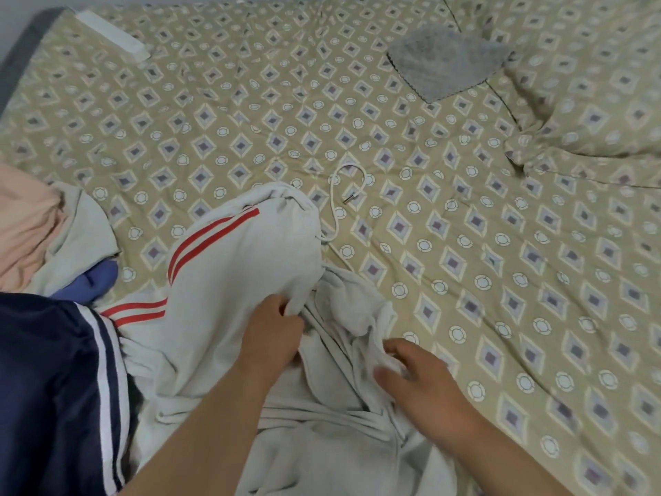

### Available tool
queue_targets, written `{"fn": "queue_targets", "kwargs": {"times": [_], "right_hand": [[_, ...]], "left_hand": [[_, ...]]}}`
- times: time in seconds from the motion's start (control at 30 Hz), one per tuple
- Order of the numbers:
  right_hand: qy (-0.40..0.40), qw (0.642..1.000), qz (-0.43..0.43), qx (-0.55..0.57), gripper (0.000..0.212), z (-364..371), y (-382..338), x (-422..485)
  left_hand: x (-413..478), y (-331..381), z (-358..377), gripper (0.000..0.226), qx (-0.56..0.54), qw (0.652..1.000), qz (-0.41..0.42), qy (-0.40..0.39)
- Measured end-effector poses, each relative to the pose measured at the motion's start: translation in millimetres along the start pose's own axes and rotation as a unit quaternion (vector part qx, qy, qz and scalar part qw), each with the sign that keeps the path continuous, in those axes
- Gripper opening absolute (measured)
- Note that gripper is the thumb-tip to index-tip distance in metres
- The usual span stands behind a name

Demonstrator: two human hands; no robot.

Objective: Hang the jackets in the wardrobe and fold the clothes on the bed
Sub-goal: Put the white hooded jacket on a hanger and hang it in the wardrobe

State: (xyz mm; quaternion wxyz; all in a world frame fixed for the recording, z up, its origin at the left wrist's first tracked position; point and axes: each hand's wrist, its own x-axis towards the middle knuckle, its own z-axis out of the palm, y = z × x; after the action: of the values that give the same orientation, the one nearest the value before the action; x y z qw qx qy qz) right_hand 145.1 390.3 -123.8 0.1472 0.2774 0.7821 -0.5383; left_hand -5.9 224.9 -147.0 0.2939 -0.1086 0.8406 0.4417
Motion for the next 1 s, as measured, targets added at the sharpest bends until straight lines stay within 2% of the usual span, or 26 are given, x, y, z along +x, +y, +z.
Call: {"fn": "queue_targets", "kwargs": {"times": [0.03, 0.1, 0.13, 0.23, 0.27, 0.33, 0.4, 0.5, 0.57, 0.63, 0.7, 0.77, 0.83, 0.93, 1.0], "right_hand": [[-0.016, 0.999, 0.018, 0.025, 0.011, -0.8, -7.6, 1.9], [-0.024, 0.995, 0.05, 0.083, 0.031, -1.9, -19.7, 10.3], [-0.018, 0.993, 0.06, 0.101, 0.033, -2.2, -24.9, 15.3], [-0.02, 0.992, 0.046, 0.116, 0.013, 3.5, -34.8, 23.4], [-0.031, 0.991, 0.04, 0.12, 0.022, 6.9, -35.5, 24.7], [-0.056, 0.992, 0.032, 0.109, 0.033, 14.9, -37.6, 25.8], [-0.068, 0.992, 0.04, 0.095, 0.044, 24.5, -46.1, 26.3], [-0.001, 0.996, 0.07, 0.063, 0.049, 34.4, -57.8, 37.3], [0.03, 0.994, 0.081, 0.062, 0.042, 37.7, -63.7, 43.1], [0.031, 0.994, 0.065, 0.077, 0.025, 40.8, -68.2, 43.0], [0.024, 0.996, 0.029, 0.08, 0.009, 43.0, -71.9, 36.6], [0.023, 0.996, 0.012, 0.088, 0.009, 42.3, -76.4, 25.7], [0.024, 0.993, 0.019, 0.11, 0.008, 39.2, -82.4, 13.8], [0.016, 0.976, 0.035, 0.216, 0.013, 38.0, -96.0, -0.8], [0.027, 0.971, 0.022, 0.236, 0.016, 40.7, -102.7, -5.8]], "left_hand": [[-0.3, -2.1, -4.8, 0.013, -0.097, 0.995, -0.029, -0.002], [-3.8, -7.7, -17.9, 0.018, -0.27, 0.959, -0.081, 0.023], [-7.4, -12.3, -25.0, 0.023, -0.33, 0.937, -0.106, 0.038], [-19.9, -27.7, -43.9, 0.015, -0.444, 0.881, -0.152, 0.056], [-22.6, -31.4, -47.1, 0.019, -0.461, 0.872, -0.156, 0.054], [-24.9, -34.5, -51.2, 0.017, -0.449, 0.875, -0.165, 0.074], [-22.1, -32.2, -55.6, 0.011, -0.392, 0.9, -0.153, 0.109], [-18.6, -24.4, -60.4, 0.027, -0.341, 0.93, -0.075, 0.112], [-17.0, -22.4, -63.9, 0.026, -0.314, 0.941, -0.05, 0.12], [-17.4, -21.8, -68.6, 0.018, -0.313, 0.94, -0.047, 0.13], [-20.9, -20.3, -70.7, 0.027, -0.3, 0.945, -0.034, 0.126], [-33.0, -12.0, -68.9, 0.045, -0.265, 0.958, -0.012, 0.106], [-48.6, -1.4, -66.9, 0.05, -0.249, 0.963, -0.005, 0.104], [-71.3, 9.4, -61.9, 0.02, -0.245, 0.967, 0.009, 0.071], [-86.3, 14.7, -57.4, 0.02, -0.242, 0.969, 0.02, 0.047]]}}
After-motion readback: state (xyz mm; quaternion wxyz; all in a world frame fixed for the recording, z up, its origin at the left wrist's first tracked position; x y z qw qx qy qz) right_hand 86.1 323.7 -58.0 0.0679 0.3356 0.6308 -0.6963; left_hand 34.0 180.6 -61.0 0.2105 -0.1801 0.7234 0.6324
